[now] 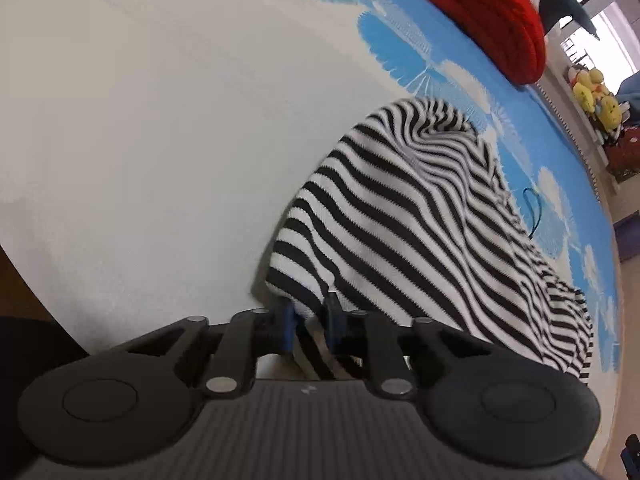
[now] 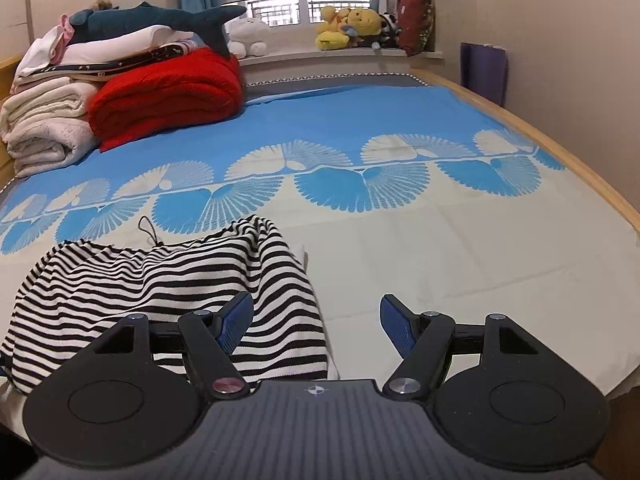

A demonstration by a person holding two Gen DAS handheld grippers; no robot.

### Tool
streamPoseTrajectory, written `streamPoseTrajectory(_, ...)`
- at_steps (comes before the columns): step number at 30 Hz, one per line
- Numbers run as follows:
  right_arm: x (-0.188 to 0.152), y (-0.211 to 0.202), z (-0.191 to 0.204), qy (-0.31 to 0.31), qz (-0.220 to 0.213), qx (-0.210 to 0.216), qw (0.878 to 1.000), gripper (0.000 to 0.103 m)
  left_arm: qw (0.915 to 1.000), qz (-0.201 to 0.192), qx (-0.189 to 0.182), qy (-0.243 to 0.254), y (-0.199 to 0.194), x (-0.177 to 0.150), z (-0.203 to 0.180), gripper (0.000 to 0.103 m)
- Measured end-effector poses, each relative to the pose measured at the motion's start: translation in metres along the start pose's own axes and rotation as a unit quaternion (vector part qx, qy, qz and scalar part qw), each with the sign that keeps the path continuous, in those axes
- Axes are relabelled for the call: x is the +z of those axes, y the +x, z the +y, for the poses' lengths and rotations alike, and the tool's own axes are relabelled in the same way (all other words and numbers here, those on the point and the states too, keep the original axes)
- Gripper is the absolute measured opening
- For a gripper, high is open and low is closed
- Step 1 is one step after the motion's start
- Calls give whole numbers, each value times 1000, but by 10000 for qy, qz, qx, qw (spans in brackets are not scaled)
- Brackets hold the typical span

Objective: Fold small clothes

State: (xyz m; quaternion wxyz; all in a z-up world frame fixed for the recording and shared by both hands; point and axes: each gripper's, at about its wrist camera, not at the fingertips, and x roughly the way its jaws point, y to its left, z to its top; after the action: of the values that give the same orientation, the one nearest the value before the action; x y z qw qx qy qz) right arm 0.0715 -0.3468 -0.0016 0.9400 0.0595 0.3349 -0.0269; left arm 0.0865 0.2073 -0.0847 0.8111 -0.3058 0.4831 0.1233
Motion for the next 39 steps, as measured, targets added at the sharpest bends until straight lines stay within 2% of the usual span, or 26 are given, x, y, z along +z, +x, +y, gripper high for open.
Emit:
streamPoseTrajectory(8, 3, 4, -5, 311, -29, -174, 9994, 72, 9971, -666, -145, 342, -43, 0, 1, 9)
streamPoseTrajectory(12, 5, 7, -4, 355, -67, -259, 9990, 72, 9866, -1246, 527, 908, -62, -5, -7, 9)
streamPoseTrajectory(16, 5, 7, -4, 404, -101, -341, 9985, 72, 9836, -1163, 813, 1111, -62, -5, -6, 9)
streamPoseTrajectory(22, 8, 3, -17, 565, -166, -491, 9971, 72, 9619, -1481, 939, 2098, -83, -12, -46, 9)
streamPoseTrajectory(25, 11, 2, -22, 435, -243, -797, 9956, 72, 9476, -1707, 863, 2559, -100, -18, -84, 9)
streamPoseTrajectory(28, 15, 1, -29, 411, -328, -900, 9945, 72, 9279, -1932, 623, 3127, -116, -36, -141, 8)
streamPoseTrajectory(29, 16, 1, -32, 425, -356, -916, 9943, 72, 9182, -1997, 500, 3383, -119, -45, -165, 8)
streamPoseTrajectory(31, 19, 0, -38, 487, -399, -907, 9939, 72, 8943, -2109, 224, 3941, -127, -76, -213, 5)
streamPoseTrajectory(34, 18, -5, -50, 647, -438, -867, 9932, 72, 8538, -2135, -212, 4743, -129, -135, -281, 4)
streamPoseTrajectory(35, 18, -6, -55, 689, -445, -845, 9930, 72, 8401, -2107, -349, 4986, -125, -157, -301, 4)
streamPoseTrajectory(36, 17, -8, -59, 730, -458, -812, 9930, 72, 8224, -2083, -476, 5273, -120, -184, -320, 4)
streamPoseTrajectory(38, 16, -12, -67, 810, -499, -781, 9924, 72, 7961, -1927, -653, 5700, -105, -226, -347, 4)
streamPoseTrajectory(39, 15, -14, -72, 866, -514, -763, 9920, 72, 7852, -1656, -760, 5918, -93, -247, -358, 5)
